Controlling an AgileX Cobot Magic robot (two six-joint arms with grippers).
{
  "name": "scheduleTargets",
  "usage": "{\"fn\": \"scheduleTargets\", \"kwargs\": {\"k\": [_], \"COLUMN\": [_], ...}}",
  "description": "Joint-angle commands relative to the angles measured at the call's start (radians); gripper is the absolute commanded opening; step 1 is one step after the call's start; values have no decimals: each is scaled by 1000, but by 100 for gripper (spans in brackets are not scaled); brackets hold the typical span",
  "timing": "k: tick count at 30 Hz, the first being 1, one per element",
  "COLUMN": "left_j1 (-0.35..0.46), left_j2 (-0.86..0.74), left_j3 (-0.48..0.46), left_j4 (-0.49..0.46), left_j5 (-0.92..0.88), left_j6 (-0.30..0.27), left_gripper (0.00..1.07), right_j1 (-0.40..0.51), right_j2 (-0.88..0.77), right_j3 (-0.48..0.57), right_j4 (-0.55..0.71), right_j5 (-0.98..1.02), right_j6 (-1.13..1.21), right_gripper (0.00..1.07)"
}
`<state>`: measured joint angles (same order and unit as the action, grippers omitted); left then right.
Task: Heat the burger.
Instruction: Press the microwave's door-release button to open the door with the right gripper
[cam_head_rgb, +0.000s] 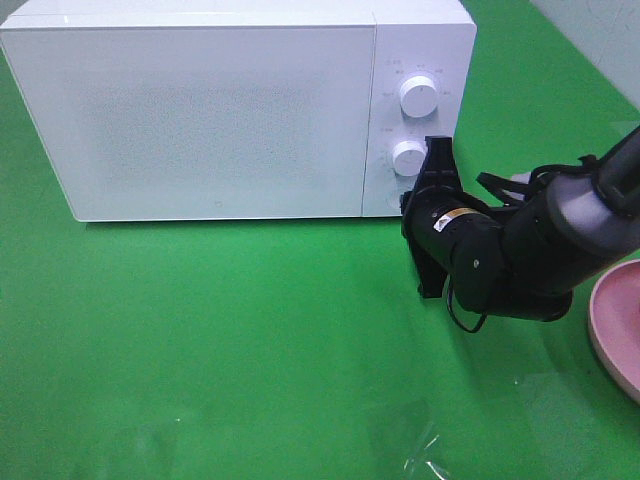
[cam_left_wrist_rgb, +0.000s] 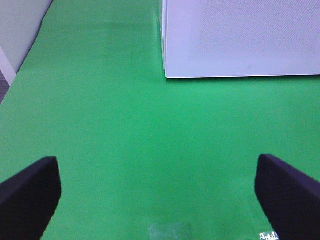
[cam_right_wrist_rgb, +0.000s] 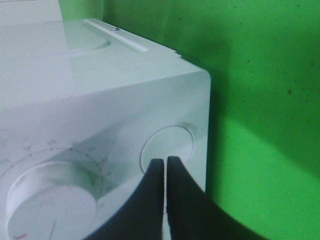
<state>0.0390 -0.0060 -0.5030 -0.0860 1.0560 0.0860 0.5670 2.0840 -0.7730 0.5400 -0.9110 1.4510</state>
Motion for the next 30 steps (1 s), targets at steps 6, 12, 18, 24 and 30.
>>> {"fn": "scheduleTargets", "kwargs": {"k": [6, 12, 18, 24, 30], "left_j1": [1, 1, 1, 1, 1], "left_j2": [-19, -19, -19, -19, -19], "left_j3": [1, 1, 1, 1, 1], "left_j4": [-7, -7, -7, -7, -7], "left_j5": [-15, -15, -15, -15, -15], "left_j6": [1, 1, 1, 1, 1], "left_gripper": [98, 98, 98, 98, 98], "right_j1": [-19, -19, -30, -30, -30], "right_j2": [39, 62, 73, 73, 73], "right_j3": [-50, -70, -98, -113, -113], "right_j4": [-15, -6, -9, -5, 8], "right_j5": [0, -5, -11, -90, -171], "right_j6": [14, 15, 12, -19, -24], "right_gripper": [0, 0, 0, 0, 0]}}
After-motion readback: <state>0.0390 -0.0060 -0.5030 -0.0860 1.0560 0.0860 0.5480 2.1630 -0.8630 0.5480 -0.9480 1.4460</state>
